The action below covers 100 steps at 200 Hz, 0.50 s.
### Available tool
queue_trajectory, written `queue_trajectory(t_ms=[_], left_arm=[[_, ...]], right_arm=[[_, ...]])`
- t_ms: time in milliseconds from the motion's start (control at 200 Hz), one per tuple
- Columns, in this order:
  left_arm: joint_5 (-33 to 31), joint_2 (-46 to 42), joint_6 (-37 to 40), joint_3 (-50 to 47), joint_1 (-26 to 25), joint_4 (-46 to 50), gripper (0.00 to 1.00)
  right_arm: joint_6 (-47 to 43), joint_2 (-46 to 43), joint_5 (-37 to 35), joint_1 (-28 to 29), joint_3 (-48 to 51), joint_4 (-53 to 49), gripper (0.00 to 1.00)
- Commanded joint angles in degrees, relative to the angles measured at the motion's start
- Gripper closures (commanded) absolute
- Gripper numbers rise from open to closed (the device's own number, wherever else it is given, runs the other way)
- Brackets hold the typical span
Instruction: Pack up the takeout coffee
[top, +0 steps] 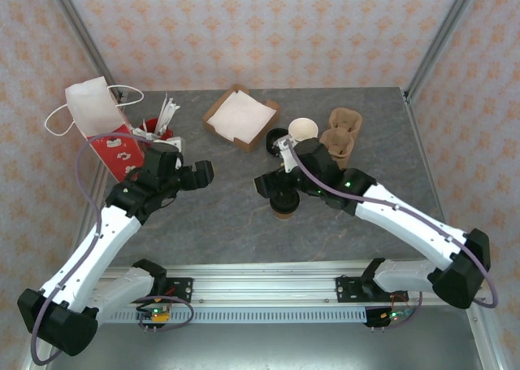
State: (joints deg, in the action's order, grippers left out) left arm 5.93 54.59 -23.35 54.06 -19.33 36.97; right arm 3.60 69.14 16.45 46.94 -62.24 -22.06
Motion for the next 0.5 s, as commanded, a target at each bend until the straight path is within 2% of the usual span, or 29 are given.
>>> queue_trajectory(t_ms=[0, 100, 190, 220, 290, 390, 495], left_arm=[[-6.0, -1.4, 4.1, 4.7, 0.5, 3.4, 0.06], [-9.0, -1.2, 5.9, 7.8, 0.6, 5.5, 0.06], [-11.3, -0.4, 7.1, 10.4, 0.6, 7.1, 0.06], [-12.1, -0.1, 7.4, 11.3, 0.7, 7.6, 0.06], [-12.4, 0.5, 6.9, 12.8, 0.8, 7.8, 0.06], [-9.4, 1.3, 5.1, 13.3, 0.8, 6.1, 0.06], [-9.1, 3.2, 4.5, 14.8, 0.8, 6.1, 0.06]], right_arm=[[-1.8, 0.7, 7.2, -0.1, 0.0, 9.7, 0.05], [-0.9, 1.8, 2.3, -0.1, -0.7, 9.5, 0.04], [4.5, 2.9, -17.1, -0.1, -2.4, 4.7, 0.04], [5.0, 3.3, -21.3, -0.1, -3.4, 2.4, 0.03], [4.0, 2.7, -24.5, -0.1, -3.2, 1.3, 0.04], [2.6, 0.4, -26.8, -0.4, -1.0, 2.3, 0.03], [0.9, -0.5, -30.8, -1.8, -1.7, -1.1, 0.03]])
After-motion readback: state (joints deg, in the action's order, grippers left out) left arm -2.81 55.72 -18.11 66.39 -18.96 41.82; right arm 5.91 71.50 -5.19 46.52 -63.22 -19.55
